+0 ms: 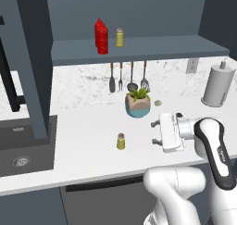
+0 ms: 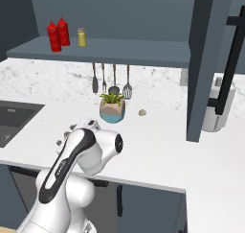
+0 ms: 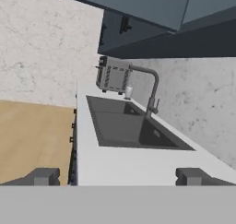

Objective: Put the shaker and condiment bottle from the counter next to their counterparts in the cabinet.

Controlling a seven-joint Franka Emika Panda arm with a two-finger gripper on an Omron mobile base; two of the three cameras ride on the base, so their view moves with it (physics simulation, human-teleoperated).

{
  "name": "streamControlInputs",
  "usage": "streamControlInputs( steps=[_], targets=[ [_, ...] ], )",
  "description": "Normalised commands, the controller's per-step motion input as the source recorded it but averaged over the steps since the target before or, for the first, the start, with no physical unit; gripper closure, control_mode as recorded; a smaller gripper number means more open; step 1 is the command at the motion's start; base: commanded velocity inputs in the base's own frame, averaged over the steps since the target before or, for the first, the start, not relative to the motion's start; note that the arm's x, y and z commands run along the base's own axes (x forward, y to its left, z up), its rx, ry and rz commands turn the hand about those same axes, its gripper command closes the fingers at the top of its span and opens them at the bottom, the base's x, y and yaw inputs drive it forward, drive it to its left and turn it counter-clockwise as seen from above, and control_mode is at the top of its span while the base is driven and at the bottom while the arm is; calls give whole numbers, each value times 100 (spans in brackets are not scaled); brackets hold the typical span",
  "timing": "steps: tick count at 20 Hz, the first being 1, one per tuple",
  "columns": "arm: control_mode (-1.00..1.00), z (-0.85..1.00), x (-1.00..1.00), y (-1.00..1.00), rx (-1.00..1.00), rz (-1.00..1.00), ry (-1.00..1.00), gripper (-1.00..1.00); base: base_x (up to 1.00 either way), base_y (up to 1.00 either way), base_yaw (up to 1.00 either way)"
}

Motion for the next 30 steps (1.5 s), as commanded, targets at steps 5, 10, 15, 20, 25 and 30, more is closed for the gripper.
streamControlInputs(
  steps=[5,10,15,20,25,30],
  targets=[
    [-100,-45,5,24,0,0,-2,-100,0,0,0],
    [-100,-50,13,35,0,0,0,-100,0,0,0],
    [-100,-45,17,43,0,0,0,-100,0,0,0],
    [-100,-45,19,29,0,-1,0,-100,0,0,0],
    [-100,-51,13,19,0,-7,-1,-100,0,0,0],
    [-100,-39,12,18,0,-12,-1,-100,0,0,0]
  ],
)
